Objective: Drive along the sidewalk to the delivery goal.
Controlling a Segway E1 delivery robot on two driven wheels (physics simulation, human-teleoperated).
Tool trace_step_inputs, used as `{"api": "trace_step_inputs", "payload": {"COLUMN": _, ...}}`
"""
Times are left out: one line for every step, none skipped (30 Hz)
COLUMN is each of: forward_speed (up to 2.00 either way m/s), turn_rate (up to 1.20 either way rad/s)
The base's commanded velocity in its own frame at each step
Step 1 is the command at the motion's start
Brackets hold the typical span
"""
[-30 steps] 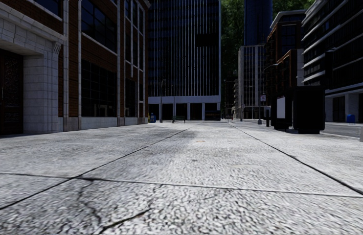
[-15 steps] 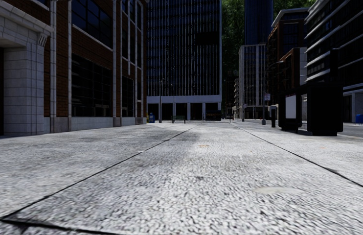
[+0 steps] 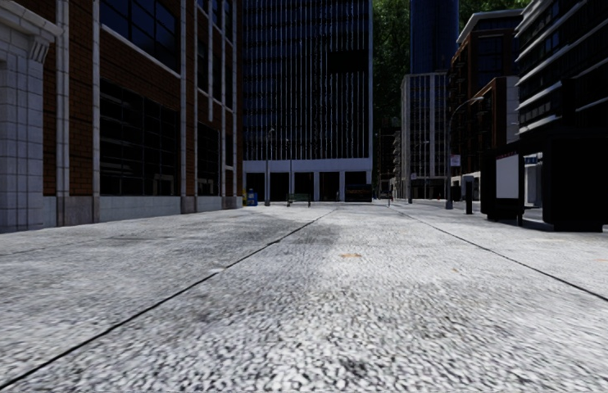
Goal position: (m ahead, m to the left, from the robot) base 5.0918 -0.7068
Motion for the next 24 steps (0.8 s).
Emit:
{"api": "trace_step_inputs", "payload": {"forward_speed": 2.0, "turn_rate": 0.0}}
{"api": "trace_step_inputs", "payload": {"forward_speed": 2.0, "turn_rate": 0.0}}
{"api": "trace_step_inputs", "payload": {"forward_speed": 2.0, "turn_rate": 0.0}}
{"api": "trace_step_inputs", "payload": {"forward_speed": 2.0, "turn_rate": 0.0}}
{"api": "trace_step_inputs", "payload": {"forward_speed": 2.0, "turn_rate": 0.0}}
{"api": "trace_step_inputs", "payload": {"forward_speed": 2.0, "turn_rate": 0.0}}
{"api": "trace_step_inputs", "payload": {"forward_speed": 2.0, "turn_rate": 0.0}}
{"api": "trace_step_inputs", "payload": {"forward_speed": 2.0, "turn_rate": 0.0}}
{"api": "trace_step_inputs", "payload": {"forward_speed": 2.0, "turn_rate": 0.0}}
{"api": "trace_step_inputs", "payload": {"forward_speed": 2.0, "turn_rate": 0.0}}
{"api": "trace_step_inputs", "payload": {"forward_speed": 2.0, "turn_rate": 0.0}}
{"api": "trace_step_inputs", "payload": {"forward_speed": 2.0, "turn_rate": 0.0}}
{"api": "trace_step_inputs", "payload": {"forward_speed": 2.0, "turn_rate": 0.0}}
{"api": "trace_step_inputs", "payload": {"forward_speed": 2.0, "turn_rate": 0.0}}
{"api": "trace_step_inputs", "payload": {"forward_speed": 2.0, "turn_rate": 0.0}}
{"api": "trace_step_inputs", "payload": {"forward_speed": 2.0, "turn_rate": 0.0}}
{"api": "trace_step_inputs", "payload": {"forward_speed": 2.0, "turn_rate": 0.0}}
{"api": "trace_step_inputs", "payload": {"forward_speed": 2.0, "turn_rate": 0.0}}
{"api": "trace_step_inputs", "payload": {"forward_speed": 2.0, "turn_rate": 0.0}}
{"api": "trace_step_inputs", "payload": {"forward_speed": 2.0, "turn_rate": 0.0}}
{"api": "trace_step_inputs", "payload": {"forward_speed": 2.0, "turn_rate": 0.0}}
{"api": "trace_step_inputs", "payload": {"forward_speed": 2.0, "turn_rate": 0.0}}
{"api": "trace_step_inputs", "payload": {"forward_speed": 2.0, "turn_rate": 0.0}}
{"api": "trace_step_inputs", "payload": {"forward_speed": 2.0, "turn_rate": 0.0}}
